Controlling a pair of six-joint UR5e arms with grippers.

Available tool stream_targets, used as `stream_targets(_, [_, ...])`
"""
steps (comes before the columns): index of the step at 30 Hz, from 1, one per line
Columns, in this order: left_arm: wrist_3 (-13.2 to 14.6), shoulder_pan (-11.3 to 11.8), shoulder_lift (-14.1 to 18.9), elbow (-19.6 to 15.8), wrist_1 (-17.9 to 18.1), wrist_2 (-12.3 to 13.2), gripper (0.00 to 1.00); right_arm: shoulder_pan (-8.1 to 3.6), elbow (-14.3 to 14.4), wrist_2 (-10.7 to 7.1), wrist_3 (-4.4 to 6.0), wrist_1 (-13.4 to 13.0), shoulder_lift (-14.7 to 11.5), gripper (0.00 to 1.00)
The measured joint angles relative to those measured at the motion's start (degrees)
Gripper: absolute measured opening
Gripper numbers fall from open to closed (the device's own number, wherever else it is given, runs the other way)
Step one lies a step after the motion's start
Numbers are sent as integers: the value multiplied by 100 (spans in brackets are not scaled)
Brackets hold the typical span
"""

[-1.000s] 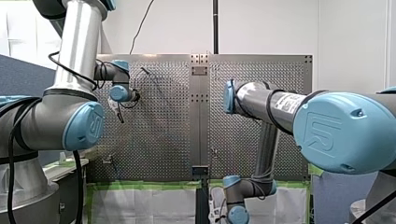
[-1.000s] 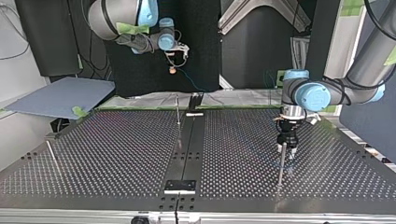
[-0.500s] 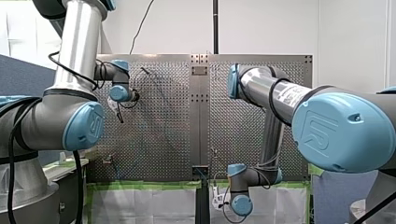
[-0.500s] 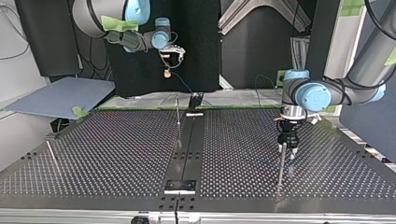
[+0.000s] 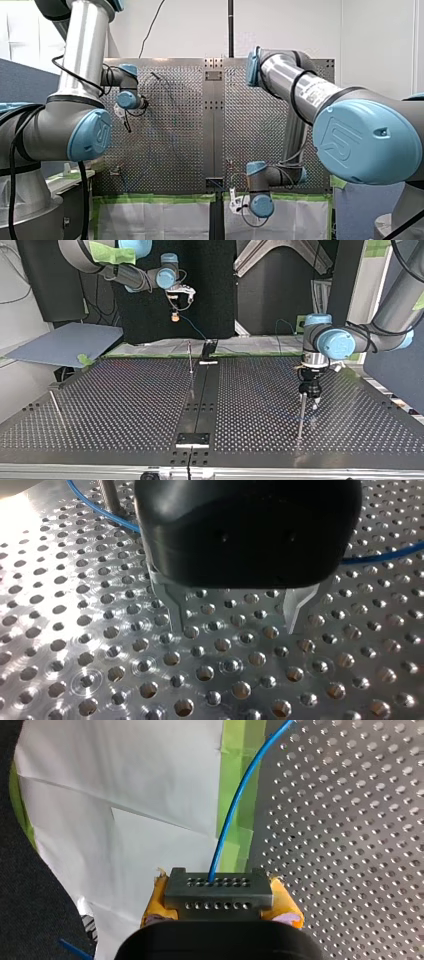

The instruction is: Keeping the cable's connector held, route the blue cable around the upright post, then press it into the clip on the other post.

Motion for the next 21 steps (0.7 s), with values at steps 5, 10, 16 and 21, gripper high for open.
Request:
stream_targets(5, [0,1,2,0,-82,-77,95,-23,252,-23,-5,110,-253,0])
stream_targets(10, [-6,2,5,0,-171,-159,95,-33,436,-65,-59,266,-494,0])
stream_targets(16, [-9,4,5,0,-247,-265,95,-96,574,-159,-16,288,-779,0])
stream_targets(21, [-13,7,3,2,-279,-341,95,-176,594,-349,10,243,-1032,0])
